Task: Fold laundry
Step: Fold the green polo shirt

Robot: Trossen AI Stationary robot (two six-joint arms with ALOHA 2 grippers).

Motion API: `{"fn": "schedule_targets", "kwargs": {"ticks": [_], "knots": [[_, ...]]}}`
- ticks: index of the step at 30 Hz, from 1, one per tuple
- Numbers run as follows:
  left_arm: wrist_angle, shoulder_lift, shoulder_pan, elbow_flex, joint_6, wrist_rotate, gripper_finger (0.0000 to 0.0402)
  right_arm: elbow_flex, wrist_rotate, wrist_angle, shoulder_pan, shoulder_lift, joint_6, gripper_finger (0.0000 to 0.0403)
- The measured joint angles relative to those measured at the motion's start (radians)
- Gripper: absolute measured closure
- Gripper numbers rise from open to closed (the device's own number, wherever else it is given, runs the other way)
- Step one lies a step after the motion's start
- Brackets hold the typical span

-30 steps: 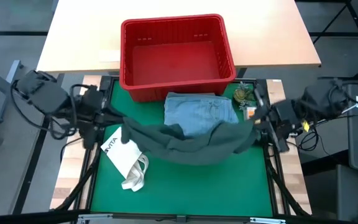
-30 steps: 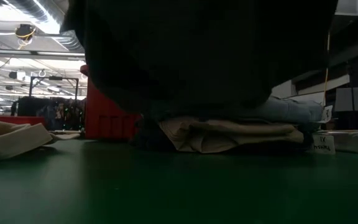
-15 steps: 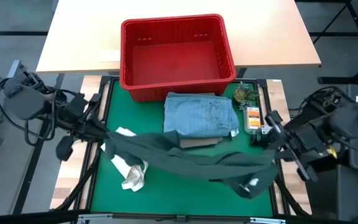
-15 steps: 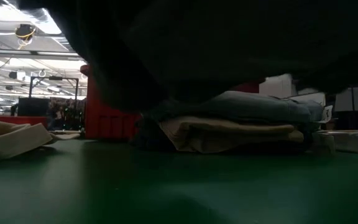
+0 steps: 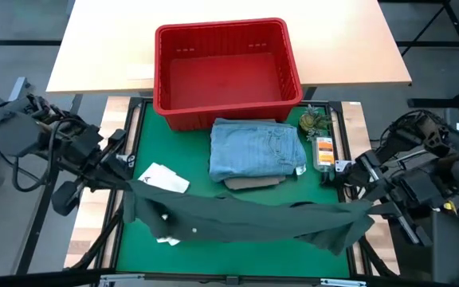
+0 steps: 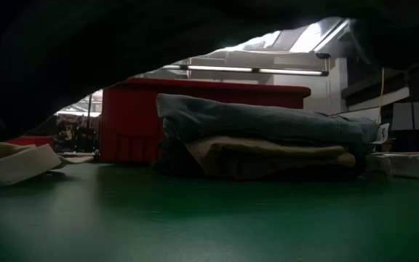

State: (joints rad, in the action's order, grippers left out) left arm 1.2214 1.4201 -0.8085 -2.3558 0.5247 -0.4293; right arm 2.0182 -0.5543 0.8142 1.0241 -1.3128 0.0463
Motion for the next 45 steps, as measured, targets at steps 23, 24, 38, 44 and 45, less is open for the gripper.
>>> {"fn": "schedule_targets", "kwargs": {"ticks": [23,24,38,44,45], "knots": [[-0.077,0.080,-0.104,0.000,0.249,0.002,0.0399,0.001,0.005,-0.125,0.086,-0.147,0.071,0.0402],[-0.081,0.085,-0.111,0.000,0.266,0.002,0.0399,0.001,-0.014,-0.124,0.099,-0.154,0.080,0.0402],[-0.086,0.093,-0.118,0.000,0.338,-0.086,0.0399,0.001,-0.246,-0.016,0.193,-0.149,0.162,0.0402],[0.089,0.052,-0.063,-0.001,0.334,-0.280,0.0399,0.001,-0.363,0.324,0.193,-0.106,0.337,0.0402],[0.161,0.051,-0.048,-0.002,0.343,-0.325,0.0399,0.001,-0.386,0.411,0.193,-0.101,0.397,0.0402]]}}
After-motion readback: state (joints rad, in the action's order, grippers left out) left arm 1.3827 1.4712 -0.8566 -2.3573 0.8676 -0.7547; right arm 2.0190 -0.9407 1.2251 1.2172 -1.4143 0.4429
